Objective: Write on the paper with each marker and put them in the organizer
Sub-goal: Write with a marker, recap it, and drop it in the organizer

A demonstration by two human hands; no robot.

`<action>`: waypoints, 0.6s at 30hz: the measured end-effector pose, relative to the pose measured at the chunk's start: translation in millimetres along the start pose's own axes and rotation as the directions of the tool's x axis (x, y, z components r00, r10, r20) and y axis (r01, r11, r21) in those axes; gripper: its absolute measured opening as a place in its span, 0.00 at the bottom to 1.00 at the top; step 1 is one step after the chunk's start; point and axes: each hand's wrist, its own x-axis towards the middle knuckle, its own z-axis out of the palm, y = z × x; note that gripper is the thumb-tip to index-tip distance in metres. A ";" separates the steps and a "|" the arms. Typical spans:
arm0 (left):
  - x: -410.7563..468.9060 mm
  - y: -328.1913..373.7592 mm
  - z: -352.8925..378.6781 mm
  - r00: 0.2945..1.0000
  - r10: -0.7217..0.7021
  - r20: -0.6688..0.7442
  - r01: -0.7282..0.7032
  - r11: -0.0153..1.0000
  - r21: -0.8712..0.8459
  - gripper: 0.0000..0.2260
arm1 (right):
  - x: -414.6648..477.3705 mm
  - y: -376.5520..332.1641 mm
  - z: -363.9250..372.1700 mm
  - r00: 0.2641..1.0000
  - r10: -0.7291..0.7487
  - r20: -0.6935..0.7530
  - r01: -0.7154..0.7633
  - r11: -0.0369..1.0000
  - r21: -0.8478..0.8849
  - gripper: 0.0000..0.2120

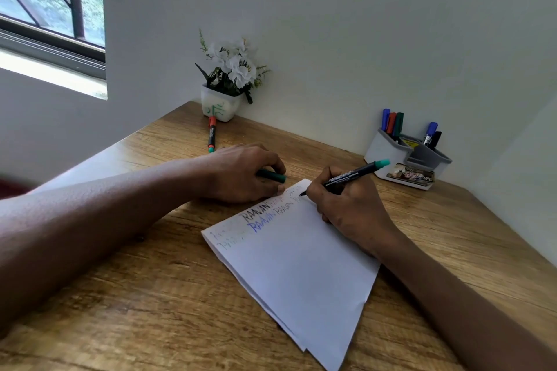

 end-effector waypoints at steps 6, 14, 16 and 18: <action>-0.3 0.2 -0.5 1.000 0.004 -0.002 -0.004 1.000 -0.001 0.19 | -0.1 0.3 -1.3 1.000 0.024 -0.016 -0.023 0.999 0.023 0.10; 1.1 -1.5 0.1 1.000 0.003 -0.001 -0.003 1.000 0.003 0.19 | 1.4 2.7 0.6 0.996 0.075 -0.040 -0.073 0.996 0.045 0.07; 1.0 -1.2 0.0 1.000 0.006 -0.005 -0.006 1.000 0.007 0.19 | 1.9 1.4 0.7 0.996 0.084 -0.033 -0.083 0.996 0.029 0.08; 0.9 -0.8 0.0 1.000 0.010 -0.006 -0.010 1.000 0.009 0.20 | 2.3 1.3 1.0 0.995 0.085 -0.049 -0.084 0.996 0.013 0.09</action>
